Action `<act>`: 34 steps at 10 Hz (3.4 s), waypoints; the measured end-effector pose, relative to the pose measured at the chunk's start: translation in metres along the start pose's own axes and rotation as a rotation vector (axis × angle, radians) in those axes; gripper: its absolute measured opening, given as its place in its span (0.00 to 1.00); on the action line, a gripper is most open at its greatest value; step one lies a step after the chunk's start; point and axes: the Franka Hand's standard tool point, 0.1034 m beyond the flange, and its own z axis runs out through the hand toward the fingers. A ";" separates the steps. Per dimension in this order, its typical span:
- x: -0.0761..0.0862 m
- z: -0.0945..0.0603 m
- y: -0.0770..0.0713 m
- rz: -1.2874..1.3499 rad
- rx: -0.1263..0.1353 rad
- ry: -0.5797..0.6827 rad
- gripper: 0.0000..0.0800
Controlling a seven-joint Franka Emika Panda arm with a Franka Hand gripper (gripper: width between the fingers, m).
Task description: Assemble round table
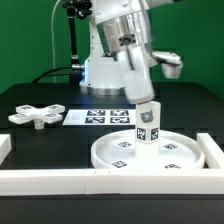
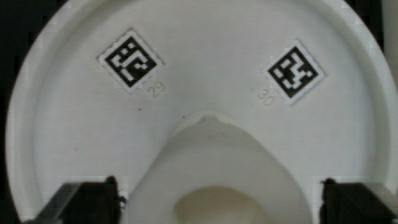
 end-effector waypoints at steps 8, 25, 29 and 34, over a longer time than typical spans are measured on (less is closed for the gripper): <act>0.002 -0.001 0.001 -0.660 -0.051 0.023 0.81; -0.001 -0.004 -0.008 -2.207 -0.182 0.079 0.81; 0.002 -0.004 -0.008 -2.517 -0.229 0.067 0.81; 0.003 -0.003 -0.006 -2.939 -0.347 0.032 0.81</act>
Offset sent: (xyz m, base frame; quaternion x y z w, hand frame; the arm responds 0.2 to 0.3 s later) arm 0.0000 0.0000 0.0000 0.0000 0.0000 -0.1938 0.9810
